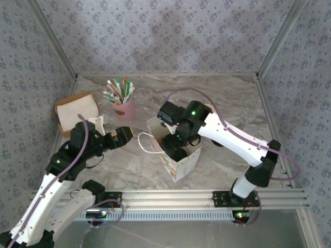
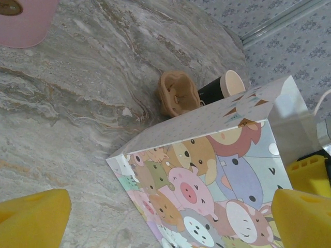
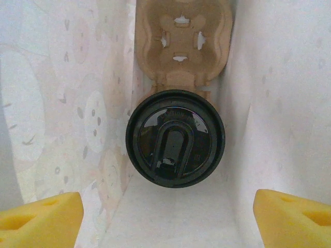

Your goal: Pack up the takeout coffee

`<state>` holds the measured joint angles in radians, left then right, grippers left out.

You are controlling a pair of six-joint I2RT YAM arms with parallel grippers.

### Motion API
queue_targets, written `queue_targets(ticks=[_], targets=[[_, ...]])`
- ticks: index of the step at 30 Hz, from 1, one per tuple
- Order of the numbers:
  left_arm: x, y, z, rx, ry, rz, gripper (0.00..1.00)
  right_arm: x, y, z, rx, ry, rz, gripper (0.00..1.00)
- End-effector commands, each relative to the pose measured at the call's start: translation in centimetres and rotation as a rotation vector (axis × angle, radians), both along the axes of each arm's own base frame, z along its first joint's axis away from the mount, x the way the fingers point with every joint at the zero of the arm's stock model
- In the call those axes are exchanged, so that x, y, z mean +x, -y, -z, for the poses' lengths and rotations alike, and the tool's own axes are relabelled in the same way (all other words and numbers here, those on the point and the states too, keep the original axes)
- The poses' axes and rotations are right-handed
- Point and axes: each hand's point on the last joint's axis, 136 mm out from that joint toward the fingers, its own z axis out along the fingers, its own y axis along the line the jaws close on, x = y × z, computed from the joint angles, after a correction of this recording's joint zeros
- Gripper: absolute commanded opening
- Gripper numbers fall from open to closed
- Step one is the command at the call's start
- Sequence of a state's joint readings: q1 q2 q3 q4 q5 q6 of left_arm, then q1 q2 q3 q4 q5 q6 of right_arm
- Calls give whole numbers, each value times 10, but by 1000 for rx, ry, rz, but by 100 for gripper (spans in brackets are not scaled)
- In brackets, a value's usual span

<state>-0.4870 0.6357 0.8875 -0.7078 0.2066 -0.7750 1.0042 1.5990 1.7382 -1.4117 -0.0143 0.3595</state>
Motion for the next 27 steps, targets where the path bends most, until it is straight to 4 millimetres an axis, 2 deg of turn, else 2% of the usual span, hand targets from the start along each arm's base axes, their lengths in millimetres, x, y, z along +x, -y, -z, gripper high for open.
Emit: queue_targets(ticks=[1,15,27], targets=[[-8,3,-16,-17,42,39,99,-2,3,-19,48,34,24,88],[-13,3,-38,-49,97,59,99,-2,3,-51,178,120,40,88],[-24,4,-62,-98,139,82,100,-12,15,-88,352,223,58,91]])
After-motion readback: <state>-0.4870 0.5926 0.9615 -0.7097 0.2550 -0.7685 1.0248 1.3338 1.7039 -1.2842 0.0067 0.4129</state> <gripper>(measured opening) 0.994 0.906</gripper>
